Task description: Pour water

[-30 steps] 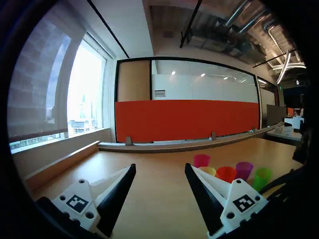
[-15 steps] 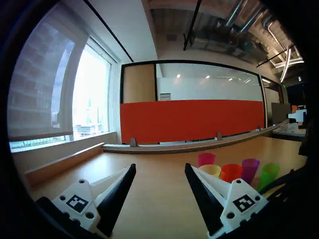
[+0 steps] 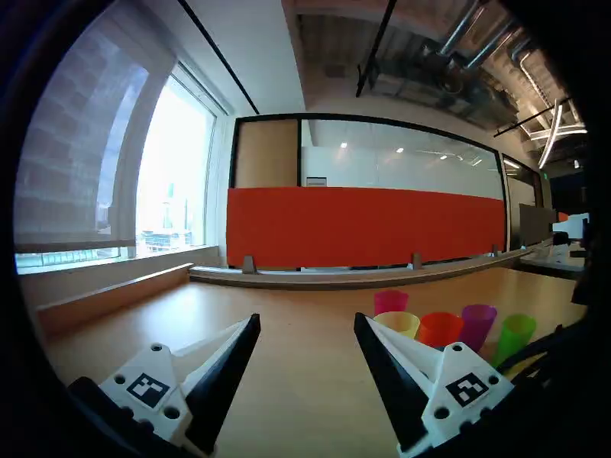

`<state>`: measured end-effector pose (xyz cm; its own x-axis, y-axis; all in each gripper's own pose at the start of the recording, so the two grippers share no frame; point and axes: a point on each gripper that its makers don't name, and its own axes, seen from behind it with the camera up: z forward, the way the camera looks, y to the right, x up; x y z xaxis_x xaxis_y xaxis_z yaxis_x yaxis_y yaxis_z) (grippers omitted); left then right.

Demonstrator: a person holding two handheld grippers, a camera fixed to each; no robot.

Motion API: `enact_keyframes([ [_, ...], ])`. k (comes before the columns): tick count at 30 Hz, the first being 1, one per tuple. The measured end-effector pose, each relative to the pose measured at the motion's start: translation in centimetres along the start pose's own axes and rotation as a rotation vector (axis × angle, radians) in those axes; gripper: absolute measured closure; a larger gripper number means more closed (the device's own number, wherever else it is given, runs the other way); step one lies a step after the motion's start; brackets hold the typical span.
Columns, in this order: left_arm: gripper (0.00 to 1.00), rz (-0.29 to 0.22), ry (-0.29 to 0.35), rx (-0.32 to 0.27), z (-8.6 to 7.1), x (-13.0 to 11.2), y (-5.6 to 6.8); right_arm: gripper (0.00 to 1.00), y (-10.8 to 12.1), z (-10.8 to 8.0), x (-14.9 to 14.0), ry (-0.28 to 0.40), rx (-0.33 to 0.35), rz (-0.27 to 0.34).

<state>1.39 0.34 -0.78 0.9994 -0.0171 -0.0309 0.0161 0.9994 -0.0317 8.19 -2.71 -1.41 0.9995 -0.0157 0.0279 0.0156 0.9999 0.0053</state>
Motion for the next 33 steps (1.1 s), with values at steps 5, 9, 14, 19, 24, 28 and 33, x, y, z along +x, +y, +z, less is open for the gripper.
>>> enact_keyframes([
  [5,0.09,-0.002,-0.004,0.006,0.2,-0.4,-0.1,0.00,0.2,-0.2,0.3,0.002,-0.004,0.002],
  [9,0.09,0.007,-0.010,0.006,0.4,-0.7,0.0,0.00,0.1,-0.3,0.6,0.005,0.000,0.005],
  [14,0.09,0.012,-0.019,0.002,0.5,-0.9,0.2,0.00,0.0,-0.4,0.4,0.005,0.006,0.009],
  [19,0.09,0.012,-0.027,-0.003,0.5,-1.0,0.4,0.00,0.0,-0.3,0.1,0.002,0.007,0.014],
  [24,0.09,0.013,-0.028,-0.007,0.5,-1.0,0.4,0.00,0.0,-0.4,0.1,0.005,0.009,0.021],
  [28,0.09,0.013,-0.029,-0.007,0.5,-1.0,0.4,0.00,0.1,-0.4,0.2,0.005,0.009,0.023],
  [33,0.09,0.014,-0.030,-0.006,0.5,-1.1,0.4,0.00,0.1,-0.5,0.2,0.012,0.014,0.018],
])
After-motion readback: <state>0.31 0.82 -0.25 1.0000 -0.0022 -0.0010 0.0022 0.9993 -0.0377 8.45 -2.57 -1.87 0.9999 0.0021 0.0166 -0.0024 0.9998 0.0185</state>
